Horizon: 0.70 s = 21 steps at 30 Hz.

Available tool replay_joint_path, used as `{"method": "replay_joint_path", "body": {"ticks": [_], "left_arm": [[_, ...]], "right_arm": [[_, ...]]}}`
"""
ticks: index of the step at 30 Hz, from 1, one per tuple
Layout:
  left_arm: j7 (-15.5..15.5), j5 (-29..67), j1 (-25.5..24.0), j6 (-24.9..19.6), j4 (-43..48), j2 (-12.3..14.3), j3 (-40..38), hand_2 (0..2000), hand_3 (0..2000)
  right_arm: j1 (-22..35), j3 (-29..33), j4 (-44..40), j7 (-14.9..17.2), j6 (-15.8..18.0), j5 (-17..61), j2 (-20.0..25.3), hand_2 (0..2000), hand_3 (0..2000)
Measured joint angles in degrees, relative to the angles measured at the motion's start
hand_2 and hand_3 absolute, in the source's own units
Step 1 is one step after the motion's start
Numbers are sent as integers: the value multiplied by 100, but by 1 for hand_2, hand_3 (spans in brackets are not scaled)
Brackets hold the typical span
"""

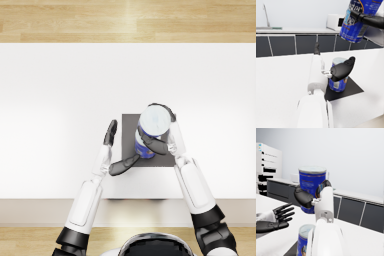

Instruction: Pick up the blue can on the left and place it in the middle, then pick up the blue can on the right and place it on top of the can in the middle

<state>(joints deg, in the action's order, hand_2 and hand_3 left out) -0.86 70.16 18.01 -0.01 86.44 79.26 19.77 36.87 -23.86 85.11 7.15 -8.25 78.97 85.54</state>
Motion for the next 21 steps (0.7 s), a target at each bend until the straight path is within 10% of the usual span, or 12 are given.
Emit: {"method": "replay_joint_path", "body": {"ticks": [19,20,21], "left_arm": [[86,0,-356,1,1424,50,-1143,0,0],[86,0,-357,1,1424,60,-1147,0,0],[86,0,-363,1,1419,68,-1149,0,0]], "right_arm": [[-270,-357,-1130,188,-550,4,120,2000,1520],[-267,-345,-1160,156,-530,4,134,639,1193],[-266,-336,-1187,155,-506,3,146,0,867]]}}
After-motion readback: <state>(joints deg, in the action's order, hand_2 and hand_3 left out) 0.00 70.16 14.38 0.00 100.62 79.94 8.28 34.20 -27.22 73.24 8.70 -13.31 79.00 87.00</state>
